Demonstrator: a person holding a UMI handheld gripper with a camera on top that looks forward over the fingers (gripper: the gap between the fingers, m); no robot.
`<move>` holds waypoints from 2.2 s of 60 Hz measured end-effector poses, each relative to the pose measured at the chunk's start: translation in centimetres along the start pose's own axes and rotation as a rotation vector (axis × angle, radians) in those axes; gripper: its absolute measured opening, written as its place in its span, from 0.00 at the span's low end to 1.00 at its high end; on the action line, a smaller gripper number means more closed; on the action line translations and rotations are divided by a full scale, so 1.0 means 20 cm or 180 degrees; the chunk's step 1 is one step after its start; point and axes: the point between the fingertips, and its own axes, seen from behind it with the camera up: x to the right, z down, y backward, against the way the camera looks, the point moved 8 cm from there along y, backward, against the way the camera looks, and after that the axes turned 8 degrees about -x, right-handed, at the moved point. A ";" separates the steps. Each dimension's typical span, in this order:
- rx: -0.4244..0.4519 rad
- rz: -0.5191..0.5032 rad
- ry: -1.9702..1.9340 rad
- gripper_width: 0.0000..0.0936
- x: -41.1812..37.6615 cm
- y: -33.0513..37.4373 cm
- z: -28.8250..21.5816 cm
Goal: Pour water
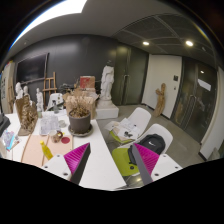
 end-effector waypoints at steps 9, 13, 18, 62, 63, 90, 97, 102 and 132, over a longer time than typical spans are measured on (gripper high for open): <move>-0.0098 -0.0152 0.0063 0.92 -0.15 -0.13 0.10; -0.0129 -0.0245 0.0070 0.92 -0.28 -0.25 0.18; -0.0204 -0.0329 0.0071 0.92 -0.45 -0.38 0.31; 0.0101 -0.1019 0.0244 0.92 -2.07 -1.32 0.92; 0.0098 -0.1019 0.0224 0.91 -2.09 -1.34 0.92; 0.0157 -0.0768 0.0078 0.31 -2.20 -1.56 0.89; 0.0213 -0.0604 0.0170 0.29 -2.16 -1.55 0.79; 0.0288 -0.0468 0.0259 0.29 -2.09 -1.55 0.66; 0.0913 0.1118 0.2975 0.29 -1.85 -2.17 -0.18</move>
